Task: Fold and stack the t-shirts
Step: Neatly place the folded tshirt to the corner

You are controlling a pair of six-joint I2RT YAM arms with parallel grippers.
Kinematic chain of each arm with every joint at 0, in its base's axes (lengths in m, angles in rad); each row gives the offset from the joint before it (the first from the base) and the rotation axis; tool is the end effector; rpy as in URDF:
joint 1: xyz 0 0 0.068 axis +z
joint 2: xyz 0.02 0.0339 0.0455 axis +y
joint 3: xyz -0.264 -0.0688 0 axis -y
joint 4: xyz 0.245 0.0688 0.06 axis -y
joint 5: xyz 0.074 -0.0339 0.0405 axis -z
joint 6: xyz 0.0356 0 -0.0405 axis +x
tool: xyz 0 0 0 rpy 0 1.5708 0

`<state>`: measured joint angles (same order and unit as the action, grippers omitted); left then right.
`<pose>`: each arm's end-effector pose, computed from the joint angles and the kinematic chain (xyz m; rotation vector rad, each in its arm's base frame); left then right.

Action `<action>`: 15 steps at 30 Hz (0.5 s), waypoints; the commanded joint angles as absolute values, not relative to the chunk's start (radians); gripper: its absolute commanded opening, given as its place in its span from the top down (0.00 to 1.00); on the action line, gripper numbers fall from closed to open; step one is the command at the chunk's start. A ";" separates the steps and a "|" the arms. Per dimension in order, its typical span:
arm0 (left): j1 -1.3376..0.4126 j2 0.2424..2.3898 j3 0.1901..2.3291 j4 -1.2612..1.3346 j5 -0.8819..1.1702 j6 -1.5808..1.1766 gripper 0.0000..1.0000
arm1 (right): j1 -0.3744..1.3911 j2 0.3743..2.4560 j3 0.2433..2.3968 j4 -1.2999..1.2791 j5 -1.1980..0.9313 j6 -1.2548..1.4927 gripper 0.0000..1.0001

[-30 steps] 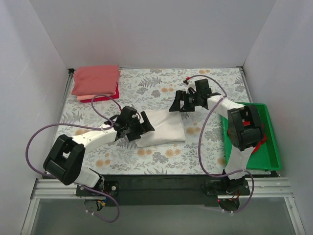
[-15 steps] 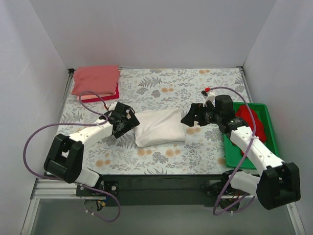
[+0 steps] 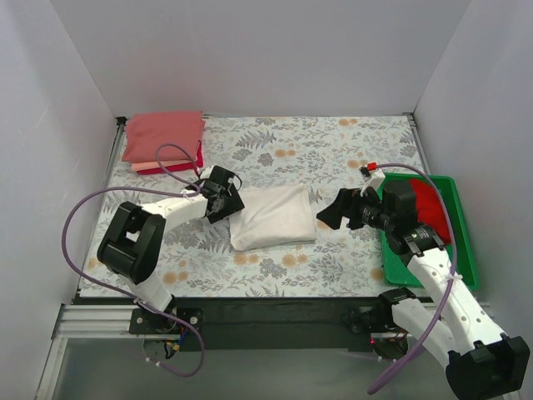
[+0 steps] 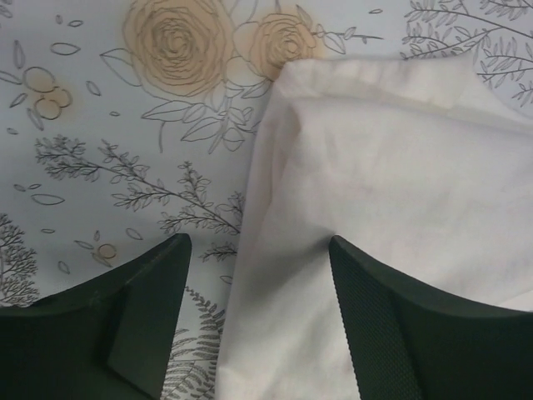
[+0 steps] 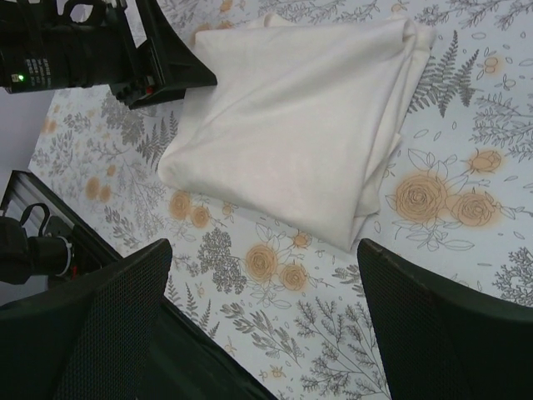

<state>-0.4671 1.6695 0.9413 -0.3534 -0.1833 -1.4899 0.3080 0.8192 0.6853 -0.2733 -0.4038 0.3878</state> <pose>0.2887 -0.1383 0.1617 -1.3697 2.3146 -0.4188 0.1755 0.0705 0.2909 -0.1916 2.0340 0.8436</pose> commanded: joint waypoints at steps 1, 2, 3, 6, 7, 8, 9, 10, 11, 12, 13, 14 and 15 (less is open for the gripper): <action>-0.518 1.739 0.930 -0.368 -0.153 -1.479 0.36 | 0.305 0.796 0.678 -0.310 -0.393 0.403 0.02; -0.529 1.759 0.931 -0.361 -0.150 -1.479 0.41 | 0.305 0.792 0.680 -0.310 -0.396 0.411 0.02; -0.538 1.770 0.931 -0.357 -0.147 -1.480 0.46 | 0.307 0.788 0.680 -0.310 -0.397 0.411 0.02; -0.566 1.824 0.948 -0.357 -0.137 -1.482 0.67 | 0.307 0.785 0.681 -0.310 -0.396 0.411 0.02; -0.571 1.836 0.953 -0.357 -0.137 -1.482 0.80 | 0.307 0.784 0.678 -0.308 -0.391 0.411 0.02; -0.571 1.845 0.959 -0.362 -0.137 -1.482 0.89 | 0.307 0.782 0.675 -0.310 -0.388 0.410 0.02; -0.571 1.864 0.972 -0.364 -0.138 -1.479 1.00 | 0.307 0.781 0.673 -0.311 -0.385 0.403 0.02; -0.572 1.868 0.982 -0.367 -0.152 -1.470 1.00 | 0.307 0.781 0.670 -0.311 -0.379 0.399 0.02; -0.571 1.876 0.994 -0.382 -0.167 -1.467 1.00 | 0.307 0.781 0.666 -0.311 -0.377 0.393 0.02; -0.574 1.878 1.020 -0.391 -0.190 -1.459 1.00 | 0.307 0.781 0.664 -0.313 -0.374 0.388 0.02; -0.572 1.881 1.043 -0.405 -0.215 -1.448 1.00 | 0.305 0.782 0.663 -0.314 -0.364 0.379 0.02; -0.572 1.882 1.066 -0.441 -0.279 -1.431 1.00 | 0.307 0.782 0.657 -0.316 -0.356 0.373 0.02; -0.572 1.884 1.089 -0.460 -0.316 -1.418 1.00 | 0.305 0.785 0.652 -0.318 -0.342 0.367 0.02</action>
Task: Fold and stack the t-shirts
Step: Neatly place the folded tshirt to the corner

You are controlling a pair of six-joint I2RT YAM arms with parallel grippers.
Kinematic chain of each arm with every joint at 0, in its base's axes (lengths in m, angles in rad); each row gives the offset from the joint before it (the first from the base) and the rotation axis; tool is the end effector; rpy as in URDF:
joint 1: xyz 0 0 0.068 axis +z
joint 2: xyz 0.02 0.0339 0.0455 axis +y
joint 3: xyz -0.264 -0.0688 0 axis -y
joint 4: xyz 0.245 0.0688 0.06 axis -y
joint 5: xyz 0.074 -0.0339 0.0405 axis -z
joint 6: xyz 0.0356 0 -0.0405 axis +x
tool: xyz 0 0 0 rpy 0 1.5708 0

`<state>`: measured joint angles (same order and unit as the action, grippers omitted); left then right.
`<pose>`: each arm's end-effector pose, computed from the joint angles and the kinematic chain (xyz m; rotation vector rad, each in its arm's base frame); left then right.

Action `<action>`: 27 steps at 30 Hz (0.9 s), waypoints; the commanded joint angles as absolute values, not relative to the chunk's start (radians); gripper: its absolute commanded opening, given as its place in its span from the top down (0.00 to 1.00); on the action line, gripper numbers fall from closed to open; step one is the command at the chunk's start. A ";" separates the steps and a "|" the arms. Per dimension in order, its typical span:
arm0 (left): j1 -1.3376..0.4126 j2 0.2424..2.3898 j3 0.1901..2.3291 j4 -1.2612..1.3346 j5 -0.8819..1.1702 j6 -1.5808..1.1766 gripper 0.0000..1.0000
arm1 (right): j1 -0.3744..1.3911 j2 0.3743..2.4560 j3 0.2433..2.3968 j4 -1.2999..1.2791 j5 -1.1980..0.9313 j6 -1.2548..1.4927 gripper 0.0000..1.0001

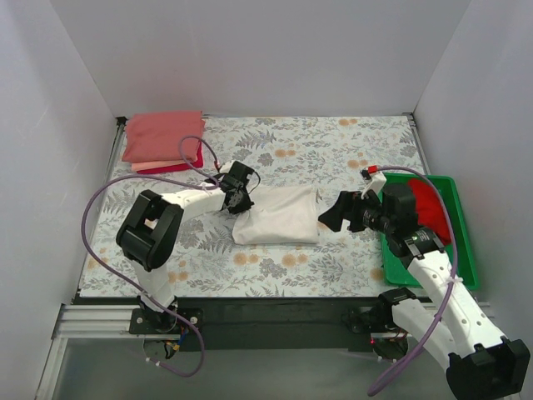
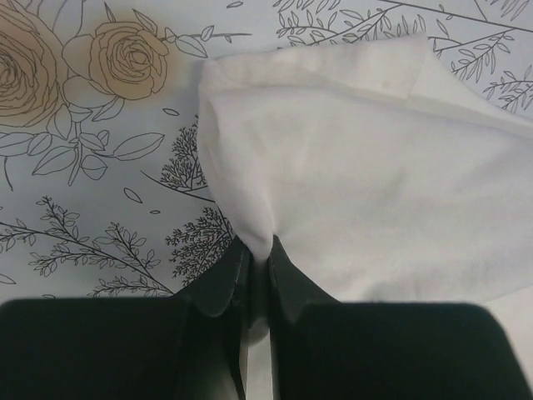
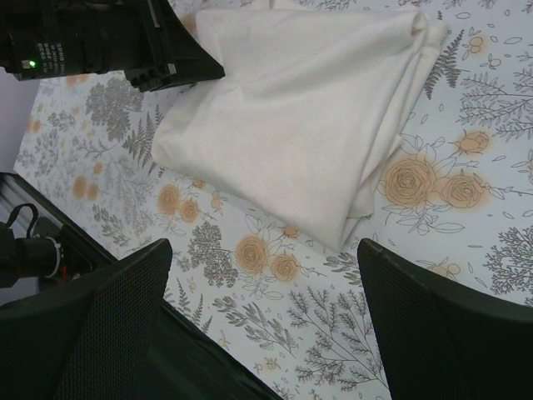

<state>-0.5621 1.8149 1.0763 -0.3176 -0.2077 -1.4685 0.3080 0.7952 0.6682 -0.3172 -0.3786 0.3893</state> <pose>0.3076 -0.1851 0.1544 -1.2313 2.3615 -0.4488 0.1699 0.0679 0.2845 -0.1657 2.0723 0.8169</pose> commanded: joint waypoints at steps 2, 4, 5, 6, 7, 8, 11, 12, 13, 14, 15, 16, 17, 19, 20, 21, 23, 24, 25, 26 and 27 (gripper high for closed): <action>-0.572 1.891 1.169 -0.514 -0.438 -1.367 1.00 | 0.307 0.787 0.641 -0.318 -0.298 0.356 0.02; -0.571 1.894 1.227 -0.520 -0.523 -1.316 1.00 | 0.307 0.796 0.621 -0.322 -0.267 0.351 0.02; -0.571 1.891 1.244 -0.515 -0.588 -1.258 1.00 | 0.307 0.801 0.617 -0.322 -0.265 0.336 0.02; -0.571 1.888 1.256 -0.503 -0.619 -1.226 1.00 | 0.307 0.810 0.608 -0.324 -0.262 0.328 0.02; -0.566 1.884 1.268 -0.491 -0.647 -1.198 1.00 | 0.307 0.810 0.601 -0.324 -0.255 0.322 0.02; -0.561 1.869 1.290 -0.453 -0.659 -1.168 1.00 | 0.307 0.814 0.597 -0.324 -0.250 0.308 0.02; -0.540 1.849 1.313 -0.349 -0.695 -0.975 1.00 | 0.307 0.819 0.578 -0.330 -0.213 0.281 0.02; -0.532 1.848 1.322 -0.332 -0.701 -0.939 1.00 | 0.305 0.821 0.578 -0.333 -0.213 0.275 0.02; -0.516 1.850 1.334 -0.316 -0.709 -0.910 1.00 | 0.307 0.819 0.575 -0.334 -0.201 0.265 0.02; -0.505 1.855 1.347 -0.293 -0.715 -0.878 1.00 | 0.307 0.821 0.575 -0.339 -0.193 0.258 0.02; -0.493 1.865 1.382 -0.287 -0.715 -0.853 1.00 | 0.307 0.819 0.574 -0.339 -0.187 0.244 0.02; -0.468 1.871 1.397 -0.284 -0.715 -0.807 1.00 | 0.307 0.816 0.574 -0.339 -0.170 0.235 0.02; -0.457 1.876 1.414 -0.263 -0.710 -0.780 1.00 | 0.307 0.815 0.572 -0.339 -0.161 0.227 0.02; -0.425 1.888 1.440 -0.218 -0.709 -0.686 1.00 | 0.305 0.813 0.571 -0.341 -0.128 0.204 0.02; -0.416 1.894 1.453 -0.181 -0.710 -0.658 1.00 | 0.305 0.813 0.569 -0.341 -0.117 0.198 0.02; -0.408 1.902 1.468 -0.169 -0.712 -0.629 1.00 | 0.307 0.816 0.569 -0.341 -0.106 0.190 0.02; -0.390 1.930 1.534 -0.149 -0.730 -0.557 1.00 | 0.307 0.821 0.561 -0.339 -0.078 0.184 0.02; -0.385 1.940 1.558 -0.138 -0.735 -0.536 1.00 | 0.307 0.827 0.558 -0.337 -0.074 0.183 0.02; -0.373 1.954 1.587 -0.094 -0.741 -0.519 1.00 | 0.307 0.831 0.554 -0.334 -0.065 0.183 0.02; -0.365 1.962 1.600 -0.069 -0.744 -0.476 1.00 | 0.307 0.845 0.551 -0.334 -0.060 0.184 0.02; -0.359 1.968 1.614 -0.051 -0.736 -0.463 1.00 | 0.305 0.851 0.549 -0.336 -0.043 0.187 0.02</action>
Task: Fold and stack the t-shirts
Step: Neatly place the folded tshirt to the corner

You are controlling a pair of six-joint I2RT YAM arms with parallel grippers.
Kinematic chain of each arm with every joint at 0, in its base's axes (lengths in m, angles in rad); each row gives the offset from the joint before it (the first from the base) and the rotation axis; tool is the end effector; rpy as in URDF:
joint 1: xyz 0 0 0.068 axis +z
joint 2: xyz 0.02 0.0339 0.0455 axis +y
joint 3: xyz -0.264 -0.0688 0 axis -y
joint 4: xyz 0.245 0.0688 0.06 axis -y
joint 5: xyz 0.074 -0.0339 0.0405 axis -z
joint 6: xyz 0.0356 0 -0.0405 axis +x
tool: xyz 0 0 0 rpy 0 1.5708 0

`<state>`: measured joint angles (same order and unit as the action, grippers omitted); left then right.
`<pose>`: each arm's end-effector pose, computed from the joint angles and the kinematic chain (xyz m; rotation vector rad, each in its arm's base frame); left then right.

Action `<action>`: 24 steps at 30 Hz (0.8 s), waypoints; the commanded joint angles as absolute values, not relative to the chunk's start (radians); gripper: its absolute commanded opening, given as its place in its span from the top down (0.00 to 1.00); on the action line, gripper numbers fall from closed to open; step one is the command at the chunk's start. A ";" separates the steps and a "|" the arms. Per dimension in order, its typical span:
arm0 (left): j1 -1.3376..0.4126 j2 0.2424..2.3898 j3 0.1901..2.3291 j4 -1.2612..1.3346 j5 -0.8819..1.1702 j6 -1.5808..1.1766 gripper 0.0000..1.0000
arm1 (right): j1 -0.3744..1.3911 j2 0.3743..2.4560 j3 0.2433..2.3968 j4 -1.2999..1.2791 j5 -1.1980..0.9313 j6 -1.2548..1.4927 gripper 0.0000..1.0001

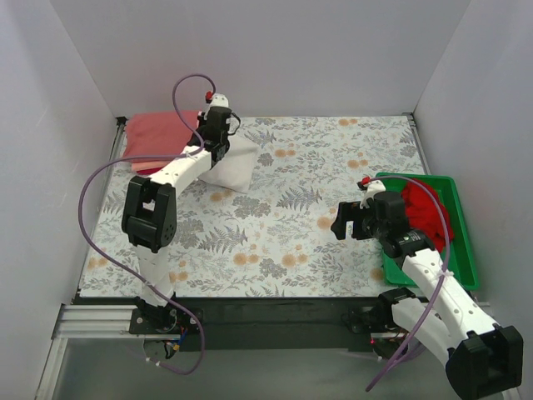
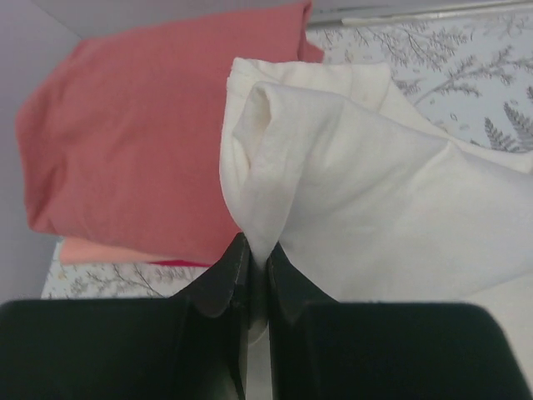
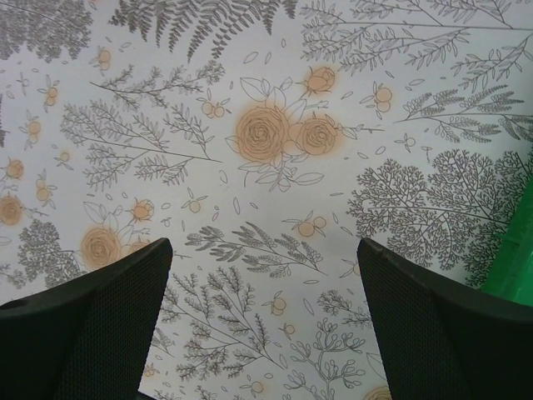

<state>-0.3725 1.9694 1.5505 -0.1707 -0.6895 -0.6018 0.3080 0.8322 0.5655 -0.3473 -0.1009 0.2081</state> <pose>0.4321 -0.1445 0.2555 -0.6040 1.9241 0.1332 0.1741 0.0592 0.2390 -0.1681 2.2033 0.4002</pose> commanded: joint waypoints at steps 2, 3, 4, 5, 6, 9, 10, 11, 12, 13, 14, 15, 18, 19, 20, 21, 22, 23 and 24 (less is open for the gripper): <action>-0.339 1.985 1.658 -0.023 -0.715 -0.418 1.00 | 0.305 0.868 0.552 -0.337 -0.038 0.189 0.02; -0.324 1.990 1.670 -0.015 -0.704 -0.396 1.00 | 0.307 0.871 0.554 -0.336 -0.038 0.189 0.02; -0.316 1.999 1.686 0.023 -0.698 -0.375 1.00 | 0.305 0.871 0.555 -0.339 -0.037 0.189 0.02; -0.308 2.002 1.690 0.041 -0.695 -0.324 1.00 | 0.305 0.870 0.557 -0.337 -0.032 0.187 0.02; -0.292 2.006 1.697 0.058 -0.690 -0.302 1.00 | 0.307 0.867 0.557 -0.339 -0.026 0.187 0.02; -0.259 2.014 1.700 0.121 -0.667 -0.223 1.00 | 0.307 0.858 0.555 -0.336 -0.008 0.189 0.02; -0.250 2.010 1.692 0.164 -0.654 -0.209 1.00 | 0.304 0.857 0.557 -0.337 -0.003 0.195 0.02; -0.241 1.999 1.684 0.173 -0.640 -0.204 1.00 | 0.305 0.856 0.555 -0.337 0.024 0.199 0.02; -0.227 1.996 1.687 0.176 -0.611 -0.209 1.00 | 0.305 0.856 0.555 -0.337 0.031 0.201 0.02; -0.219 1.993 1.693 0.173 -0.601 -0.212 1.00 | 0.304 0.854 0.555 -0.339 0.029 0.199 0.02; -0.215 1.993 1.712 0.173 -0.598 -0.213 1.00 | 0.305 0.853 0.557 -0.337 0.032 0.201 0.02; -0.207 1.996 1.727 0.173 -0.598 -0.212 1.00 | 0.305 0.851 0.557 -0.339 0.034 0.199 0.02; -0.196 2.008 1.785 0.176 -0.620 -0.207 1.00 | 0.304 0.848 0.558 -0.341 0.046 0.201 0.02; -0.195 2.006 1.799 0.167 -0.621 -0.215 1.00 | 0.305 0.850 0.560 -0.339 0.045 0.201 0.02; -0.195 2.006 1.812 0.163 -0.620 -0.218 1.00 | 0.305 0.848 0.560 -0.339 0.044 0.201 0.02; -0.195 2.003 1.827 0.157 -0.617 -0.224 1.00 | 0.304 0.848 0.560 -0.341 0.046 0.201 0.02; -0.195 1.991 1.830 0.138 -0.611 -0.235 1.00 | 0.304 0.850 0.560 -0.339 0.048 0.199 0.02; -0.195 1.984 1.833 0.132 -0.595 -0.247 1.00 | 0.304 0.850 0.560 -0.341 0.048 0.201 0.02; -0.195 1.976 1.832 0.126 -0.589 -0.253 1.00 | 0.305 0.851 0.561 -0.342 0.049 0.201 0.02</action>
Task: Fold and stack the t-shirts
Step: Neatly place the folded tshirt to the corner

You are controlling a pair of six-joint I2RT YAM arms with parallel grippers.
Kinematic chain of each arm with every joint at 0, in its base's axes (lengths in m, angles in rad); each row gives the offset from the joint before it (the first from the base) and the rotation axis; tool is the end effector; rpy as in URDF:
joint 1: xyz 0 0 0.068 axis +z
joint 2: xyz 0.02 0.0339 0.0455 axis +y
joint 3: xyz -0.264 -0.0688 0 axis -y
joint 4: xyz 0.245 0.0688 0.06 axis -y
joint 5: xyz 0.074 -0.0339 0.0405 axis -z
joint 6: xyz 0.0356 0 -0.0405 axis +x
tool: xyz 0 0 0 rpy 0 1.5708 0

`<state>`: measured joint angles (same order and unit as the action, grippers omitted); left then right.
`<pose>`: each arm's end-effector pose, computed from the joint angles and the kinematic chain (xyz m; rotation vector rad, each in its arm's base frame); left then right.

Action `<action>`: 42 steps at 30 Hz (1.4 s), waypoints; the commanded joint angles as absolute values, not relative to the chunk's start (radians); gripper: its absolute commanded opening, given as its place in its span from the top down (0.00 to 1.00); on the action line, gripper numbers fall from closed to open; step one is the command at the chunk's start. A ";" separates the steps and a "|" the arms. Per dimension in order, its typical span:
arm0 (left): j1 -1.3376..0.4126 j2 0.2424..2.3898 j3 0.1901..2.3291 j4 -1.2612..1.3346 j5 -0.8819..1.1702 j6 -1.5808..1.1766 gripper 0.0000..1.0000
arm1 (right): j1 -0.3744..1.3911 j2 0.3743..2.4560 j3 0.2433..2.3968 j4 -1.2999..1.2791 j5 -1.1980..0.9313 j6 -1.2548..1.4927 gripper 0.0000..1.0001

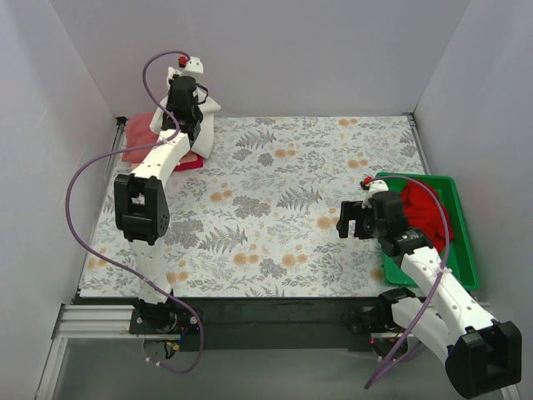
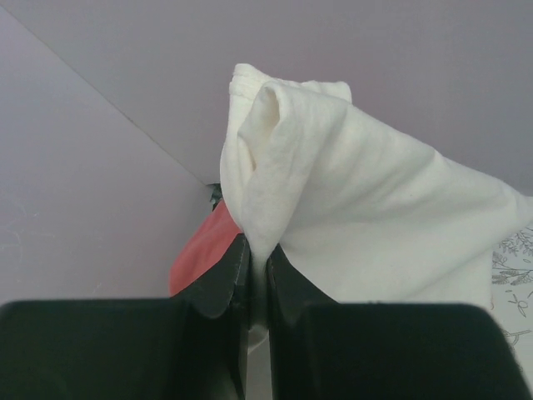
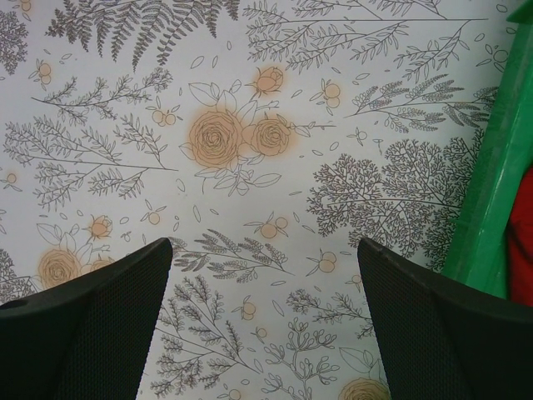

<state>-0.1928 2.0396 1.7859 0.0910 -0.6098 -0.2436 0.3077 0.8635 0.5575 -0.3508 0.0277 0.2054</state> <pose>0.4881 -0.0745 0.3289 -0.4828 1.6385 0.2037 0.1785 0.0557 0.2307 -0.0992 2.2367 0.2493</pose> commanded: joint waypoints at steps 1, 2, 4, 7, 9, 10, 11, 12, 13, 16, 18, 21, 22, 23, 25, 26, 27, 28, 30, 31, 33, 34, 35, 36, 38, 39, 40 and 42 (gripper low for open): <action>-0.195 1.955 1.829 0.117 -0.583 -0.256 1.00 | 0.305 0.850 0.561 -0.342 0.049 0.199 0.02; -0.195 1.945 1.829 0.111 -0.569 -0.268 1.00 | 0.304 0.851 0.561 -0.342 0.048 0.201 0.02; -0.195 1.913 1.821 0.092 -0.549 -0.275 1.00 | 0.304 0.850 0.563 -0.345 0.049 0.199 0.02; -0.195 1.885 1.818 0.075 -0.522 -0.284 1.00 | 0.305 0.845 0.563 -0.345 0.049 0.198 0.02; -0.195 1.867 1.821 0.066 -0.518 -0.287 1.00 | 0.304 0.842 0.561 -0.345 0.048 0.198 0.02; -0.195 1.862 1.824 0.063 -0.517 -0.288 1.00 | 0.304 0.842 0.561 -0.345 0.048 0.198 0.02; -0.195 1.855 1.833 0.058 -0.518 -0.293 1.00 | 0.305 0.841 0.561 -0.345 0.048 0.198 0.02; -0.195 1.850 1.838 0.046 -0.525 -0.305 1.00 | 0.305 0.841 0.561 -0.345 0.046 0.196 0.02; -0.196 1.845 1.841 0.040 -0.523 -0.313 1.00 | 0.305 0.841 0.561 -0.345 0.046 0.198 0.02; -0.196 1.821 1.838 0.018 -0.503 -0.328 1.00 | 0.304 0.839 0.563 -0.347 0.046 0.196 0.02; -0.196 1.809 1.836 0.008 -0.502 -0.334 1.00 | 0.304 0.838 0.563 -0.345 0.045 0.196 0.02; -0.196 1.798 1.835 -0.020 -0.505 -0.353 1.00 | 0.304 0.839 0.563 -0.345 0.035 0.192 0.02; -0.196 1.790 1.835 -0.028 -0.503 -0.365 1.00 | 0.304 0.839 0.563 -0.344 0.034 0.192 0.02; -0.198 1.787 1.835 -0.032 -0.500 -0.370 1.00 | 0.305 0.841 0.563 -0.345 0.034 0.192 0.02; -0.198 1.776 1.839 -0.052 -0.496 -0.377 1.00 | 0.305 0.844 0.563 -0.344 0.034 0.192 0.02; -0.199 1.772 1.841 -0.058 -0.491 -0.385 1.00 | 0.305 0.845 0.563 -0.345 0.031 0.192 0.02; -0.201 1.763 1.842 -0.067 -0.488 -0.394 1.00 | 0.305 0.845 0.563 -0.345 0.031 0.192 0.02; -0.201 1.763 1.845 -0.075 -0.488 -0.394 1.00 | 0.304 0.845 0.561 -0.344 0.029 0.192 0.02; -0.202 1.746 1.844 -0.090 -0.477 -0.408 1.00 | 0.305 0.848 0.561 -0.344 0.023 0.190 0.02; -0.202 1.740 1.842 -0.100 -0.473 -0.414 1.00 | 0.305 0.851 0.563 -0.342 0.021 0.190 0.02; -0.202 1.729 1.841 -0.115 -0.462 -0.419 1.00 | 0.305 0.851 0.561 -0.342 0.015 0.192 0.02; -0.202 1.726 1.838 -0.118 -0.463 -0.419 1.00 | 0.305 0.851 0.561 -0.339 0.015 0.190 0.02; -0.202 1.726 1.839 -0.118 -0.469 -0.420 1.00 | 0.305 0.851 0.560 -0.339 0.011 0.190 0.02; -0.202 1.726 1.839 -0.118 -0.483 -0.417 1.00 | 0.304 0.850 0.560 -0.339 0.008 0.190 0.02; -0.202 1.729 1.848 -0.118 -0.494 -0.414 1.00 | 0.305 0.848 0.558 -0.337 0.008 0.190 0.02; -0.202 1.730 1.847 -0.123 -0.494 -0.414 1.00 | 0.304 0.847 0.558 -0.337 0.008 0.190 0.02; -0.202 1.729 1.845 -0.121 -0.494 -0.411 1.00 | 0.304 0.848 0.558 -0.337 0.009 0.189 0.02; -0.202 1.736 1.842 -0.118 -0.502 -0.408 1.00 | 0.304 0.845 0.557 -0.337 0.008 0.189 0.02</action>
<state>-0.1993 1.8015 1.8004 -0.1505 -0.4828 -0.4088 0.3077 0.8562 0.5575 -0.3508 0.0158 0.2043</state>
